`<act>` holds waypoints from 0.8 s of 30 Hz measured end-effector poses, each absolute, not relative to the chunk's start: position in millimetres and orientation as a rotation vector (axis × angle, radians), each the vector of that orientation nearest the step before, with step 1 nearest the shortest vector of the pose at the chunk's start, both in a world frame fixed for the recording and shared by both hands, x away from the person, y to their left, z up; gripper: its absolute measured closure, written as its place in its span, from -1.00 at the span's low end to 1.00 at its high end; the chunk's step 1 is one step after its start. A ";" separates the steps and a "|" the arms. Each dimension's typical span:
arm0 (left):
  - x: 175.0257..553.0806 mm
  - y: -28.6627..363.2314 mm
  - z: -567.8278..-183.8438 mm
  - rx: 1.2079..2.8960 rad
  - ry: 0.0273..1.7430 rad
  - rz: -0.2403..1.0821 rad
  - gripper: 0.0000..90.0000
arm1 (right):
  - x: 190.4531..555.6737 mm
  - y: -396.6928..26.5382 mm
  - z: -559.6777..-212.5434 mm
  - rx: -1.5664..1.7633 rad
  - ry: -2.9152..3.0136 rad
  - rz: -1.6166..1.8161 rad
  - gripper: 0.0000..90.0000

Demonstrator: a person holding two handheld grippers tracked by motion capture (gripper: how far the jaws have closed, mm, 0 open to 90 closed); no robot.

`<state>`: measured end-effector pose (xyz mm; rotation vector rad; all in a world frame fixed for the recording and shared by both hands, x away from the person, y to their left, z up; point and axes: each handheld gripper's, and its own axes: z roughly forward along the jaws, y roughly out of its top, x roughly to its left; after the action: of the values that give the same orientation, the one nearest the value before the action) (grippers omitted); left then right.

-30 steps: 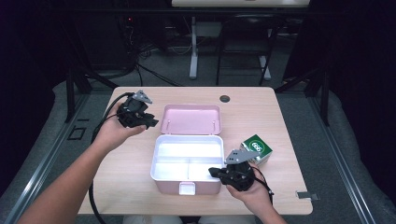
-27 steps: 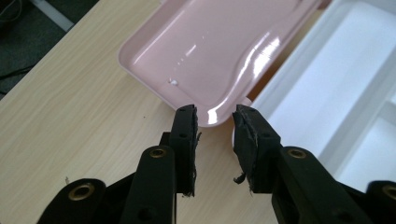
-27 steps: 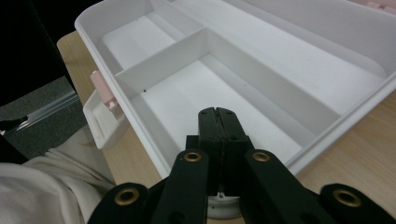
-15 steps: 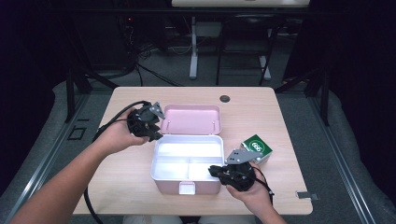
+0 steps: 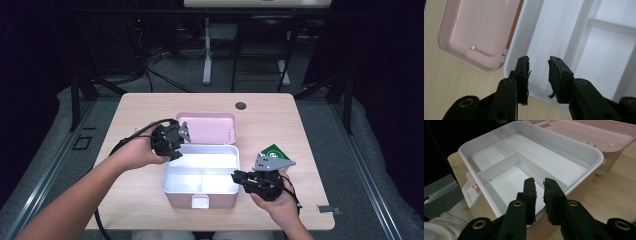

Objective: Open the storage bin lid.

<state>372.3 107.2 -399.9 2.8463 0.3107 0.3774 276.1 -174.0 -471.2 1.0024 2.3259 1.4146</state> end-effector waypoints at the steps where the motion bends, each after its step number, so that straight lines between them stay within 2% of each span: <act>1: 371.5 105.6 -400.6 2.851 0.299 0.379 0.56 | 276.3 -175.3 -470.9 1.007 2.320 1.416 0.75; 24: 352.5 62.9 -417.2 2.945 0.083 0.335 0.71 | 283.9 -195.0 -475.0 1.095 2.268 1.406 0.70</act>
<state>352.5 62.9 -417.2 2.9452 0.0834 0.3347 283.9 -195.0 -475.0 1.0948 2.2677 1.4062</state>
